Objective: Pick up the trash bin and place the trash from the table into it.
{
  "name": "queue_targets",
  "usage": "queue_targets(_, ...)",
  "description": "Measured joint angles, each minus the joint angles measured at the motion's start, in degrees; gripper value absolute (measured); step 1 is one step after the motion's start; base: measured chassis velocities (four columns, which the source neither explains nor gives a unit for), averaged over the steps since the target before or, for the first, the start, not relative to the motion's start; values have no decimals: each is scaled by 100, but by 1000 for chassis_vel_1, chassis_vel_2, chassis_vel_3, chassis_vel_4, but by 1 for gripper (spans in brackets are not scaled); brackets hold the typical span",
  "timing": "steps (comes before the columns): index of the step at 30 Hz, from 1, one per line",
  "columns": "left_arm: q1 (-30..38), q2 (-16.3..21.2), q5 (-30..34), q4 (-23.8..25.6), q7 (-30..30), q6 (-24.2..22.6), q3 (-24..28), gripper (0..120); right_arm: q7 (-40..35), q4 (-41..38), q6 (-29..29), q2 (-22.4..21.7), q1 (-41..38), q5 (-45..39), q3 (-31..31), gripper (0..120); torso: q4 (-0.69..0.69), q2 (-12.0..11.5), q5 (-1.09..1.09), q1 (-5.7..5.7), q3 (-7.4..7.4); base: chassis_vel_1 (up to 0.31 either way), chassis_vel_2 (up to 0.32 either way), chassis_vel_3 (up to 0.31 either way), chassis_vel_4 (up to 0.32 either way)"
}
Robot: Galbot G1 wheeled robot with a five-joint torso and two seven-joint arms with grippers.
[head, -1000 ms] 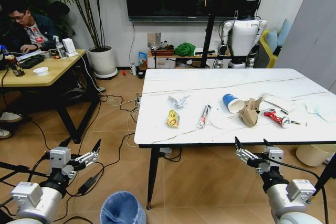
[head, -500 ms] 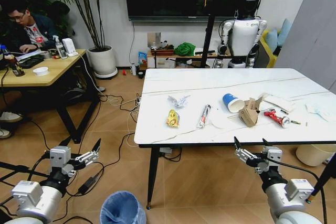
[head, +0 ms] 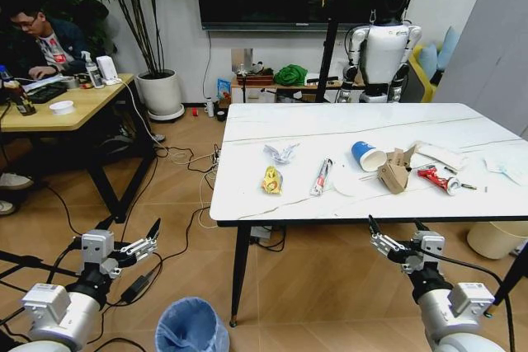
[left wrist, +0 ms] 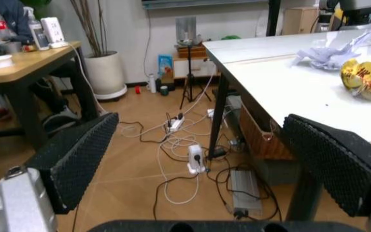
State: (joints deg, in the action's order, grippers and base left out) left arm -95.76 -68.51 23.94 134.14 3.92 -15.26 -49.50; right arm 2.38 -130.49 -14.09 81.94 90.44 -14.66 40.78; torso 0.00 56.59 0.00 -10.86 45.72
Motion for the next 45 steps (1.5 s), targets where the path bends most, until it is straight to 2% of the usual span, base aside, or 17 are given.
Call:
queue_targets(5,3,-4,-2,-12,9,0,-4,100,10,16,48,27,1,46,-31,100,0,-97,0,47,-48,0,0,0,0)
queue_targets(16,77,18,-85,-95,65,30,66,100,40,13,107,42,75,74,51,100,0,-449,0,237,-211,0,0,0,0)
queue_targets(45,10,-86,-89,-185,114,111,-33,100,95,45,212,165,104,181,-80,100,0,-1168,-1,632,-534,0,0,0,0)
